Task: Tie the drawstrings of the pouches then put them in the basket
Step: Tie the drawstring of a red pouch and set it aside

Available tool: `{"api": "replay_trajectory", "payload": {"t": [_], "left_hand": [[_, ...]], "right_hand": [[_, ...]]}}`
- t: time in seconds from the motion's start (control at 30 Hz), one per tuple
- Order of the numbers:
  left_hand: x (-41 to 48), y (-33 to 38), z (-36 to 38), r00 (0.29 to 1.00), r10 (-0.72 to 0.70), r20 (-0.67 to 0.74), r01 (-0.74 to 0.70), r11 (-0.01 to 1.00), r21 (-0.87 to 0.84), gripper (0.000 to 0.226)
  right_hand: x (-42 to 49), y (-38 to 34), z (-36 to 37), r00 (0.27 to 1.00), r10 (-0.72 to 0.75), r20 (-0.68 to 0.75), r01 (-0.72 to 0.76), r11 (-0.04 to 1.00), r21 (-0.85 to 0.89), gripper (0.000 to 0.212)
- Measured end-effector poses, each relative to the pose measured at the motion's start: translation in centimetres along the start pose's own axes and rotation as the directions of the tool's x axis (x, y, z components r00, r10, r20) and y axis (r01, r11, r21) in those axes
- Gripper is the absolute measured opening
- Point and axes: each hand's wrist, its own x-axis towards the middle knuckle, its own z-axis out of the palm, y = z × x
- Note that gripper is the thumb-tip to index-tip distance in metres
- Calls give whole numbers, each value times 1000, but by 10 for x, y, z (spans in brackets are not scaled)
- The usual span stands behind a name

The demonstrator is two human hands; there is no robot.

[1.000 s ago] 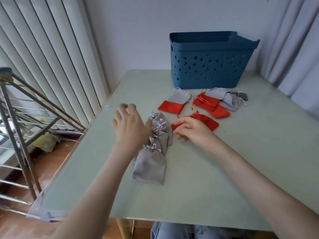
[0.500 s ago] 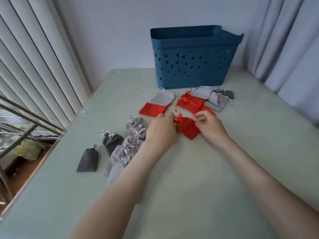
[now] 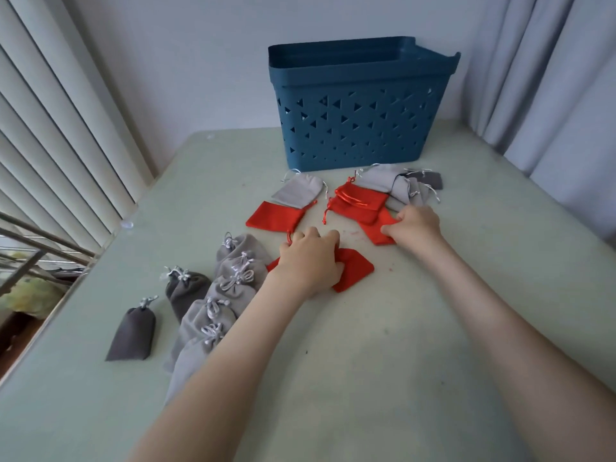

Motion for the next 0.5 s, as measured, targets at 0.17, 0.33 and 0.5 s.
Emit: {"api": "replay_trajectory", "payload": {"t": [0.17, 0.33, 0.5], "left_hand": [[-13, 10, -4, 984, 62, -165, -57, 998, 32, 40], [-21, 31, -7, 951, 86, -298, -186, 927, -327, 34], [-38, 40, -10, 995, 83, -61, -103, 737, -668, 59]], "right_hand": [[-19, 2, -10, 997, 32, 72, -70, 794, 604, 23], [-51, 7, -32, 992, 126, 23, -80, 471, 878, 33], [-98, 8, -45, 994, -50, 92, -74, 294, 953, 71]]}}
